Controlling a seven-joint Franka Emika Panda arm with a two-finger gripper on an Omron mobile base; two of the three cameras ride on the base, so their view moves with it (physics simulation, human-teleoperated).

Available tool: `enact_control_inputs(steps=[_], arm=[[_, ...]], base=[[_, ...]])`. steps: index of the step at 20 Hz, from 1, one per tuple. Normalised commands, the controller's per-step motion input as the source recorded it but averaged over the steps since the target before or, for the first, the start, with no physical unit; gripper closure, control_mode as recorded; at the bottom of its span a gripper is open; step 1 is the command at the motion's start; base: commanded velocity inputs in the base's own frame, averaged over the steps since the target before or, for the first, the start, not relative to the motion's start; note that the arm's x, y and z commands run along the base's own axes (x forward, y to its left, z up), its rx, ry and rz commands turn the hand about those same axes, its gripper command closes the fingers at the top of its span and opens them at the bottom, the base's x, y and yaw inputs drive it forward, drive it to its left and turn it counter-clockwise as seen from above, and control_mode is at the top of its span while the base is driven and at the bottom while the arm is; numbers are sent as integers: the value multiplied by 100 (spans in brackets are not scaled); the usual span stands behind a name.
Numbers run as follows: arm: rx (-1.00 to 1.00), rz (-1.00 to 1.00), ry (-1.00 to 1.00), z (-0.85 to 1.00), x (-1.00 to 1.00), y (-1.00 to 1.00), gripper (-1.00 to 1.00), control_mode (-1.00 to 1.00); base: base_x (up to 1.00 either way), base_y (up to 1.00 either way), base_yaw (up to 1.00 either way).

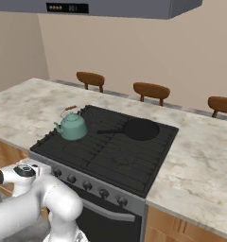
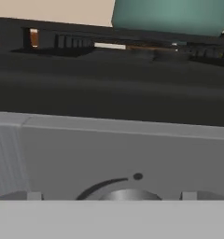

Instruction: Pick the kettle from the counter and place it on a stove burner. Then turn the burner on.

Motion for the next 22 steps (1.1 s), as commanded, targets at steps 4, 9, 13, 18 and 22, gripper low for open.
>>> enact_control_inputs(steps=[4, 9, 13, 18, 22], arm=[[-5, 0, 0, -20, 13, 1, 100, -100], [0, 0, 0, 0, 0, 0, 100, -100], [0, 0, 0, 0, 0, 0, 100, -100], [-3, 3, 0, -1, 0, 0, 100, -100], [-15, 20, 0, -15, 0, 5, 100, -100]], base=[[0, 0, 0], [0, 0, 0], [0, 0, 0], [0, 0, 0], [0, 0, 0]])
